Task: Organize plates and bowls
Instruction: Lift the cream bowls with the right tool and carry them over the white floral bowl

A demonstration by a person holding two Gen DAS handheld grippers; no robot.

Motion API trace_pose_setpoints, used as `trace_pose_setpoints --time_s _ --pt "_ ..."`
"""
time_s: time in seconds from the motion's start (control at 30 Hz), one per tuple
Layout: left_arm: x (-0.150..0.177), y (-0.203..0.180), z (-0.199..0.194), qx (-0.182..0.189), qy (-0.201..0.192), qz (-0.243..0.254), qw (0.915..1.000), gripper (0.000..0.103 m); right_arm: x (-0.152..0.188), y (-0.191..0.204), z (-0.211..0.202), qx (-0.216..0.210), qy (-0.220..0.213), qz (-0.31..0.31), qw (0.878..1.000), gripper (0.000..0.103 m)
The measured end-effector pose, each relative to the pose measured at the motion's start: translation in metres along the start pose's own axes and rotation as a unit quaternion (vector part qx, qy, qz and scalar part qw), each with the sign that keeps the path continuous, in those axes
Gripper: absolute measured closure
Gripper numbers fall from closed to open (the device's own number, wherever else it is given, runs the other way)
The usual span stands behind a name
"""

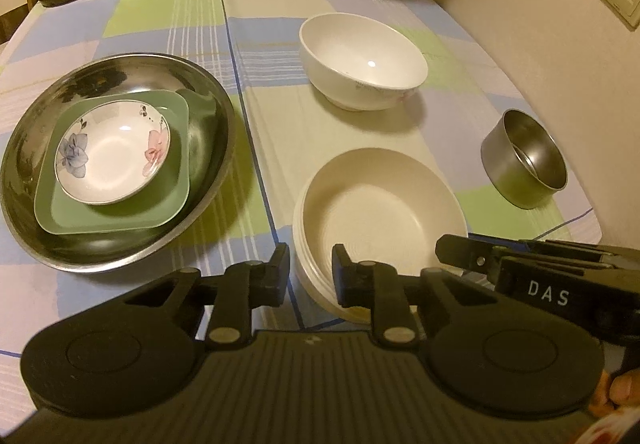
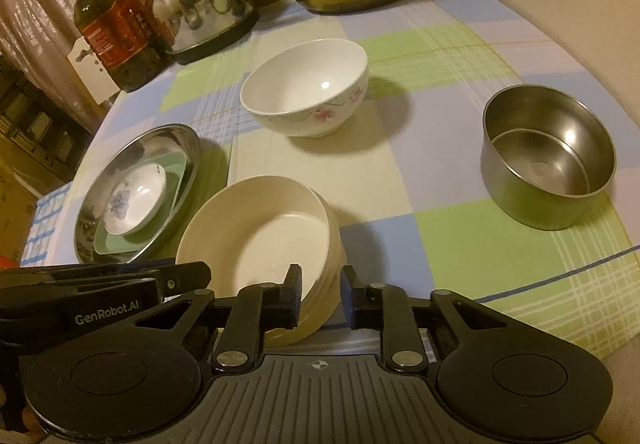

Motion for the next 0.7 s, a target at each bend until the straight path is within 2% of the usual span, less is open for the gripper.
trace_pose_setpoints --time_s 0.33,0.7 --pt "-0.002 -0.002 -0.003 0.007 -0.012 0.003 0.9999 0.087 -0.003 0.0 -0.003 -0.004 -0.002 0.004 1.0 0.085" --pt "-0.045 -0.013 -0.023 0.019 -0.063 0.013 0.9978 0.087 -0.04 0.003 -0.019 -0.02 -0.027 0.016 0.999 0.085"
Point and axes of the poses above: each gripper's, at about its wrist camera, not at the fingertips, and z roughly the way its jaws point, y to its left, x to its underside, the point moved 7 cm from there along z, roughly the way its jaws point, and after that the axes turned 12 degrees about -y, right-handed, at the moved point
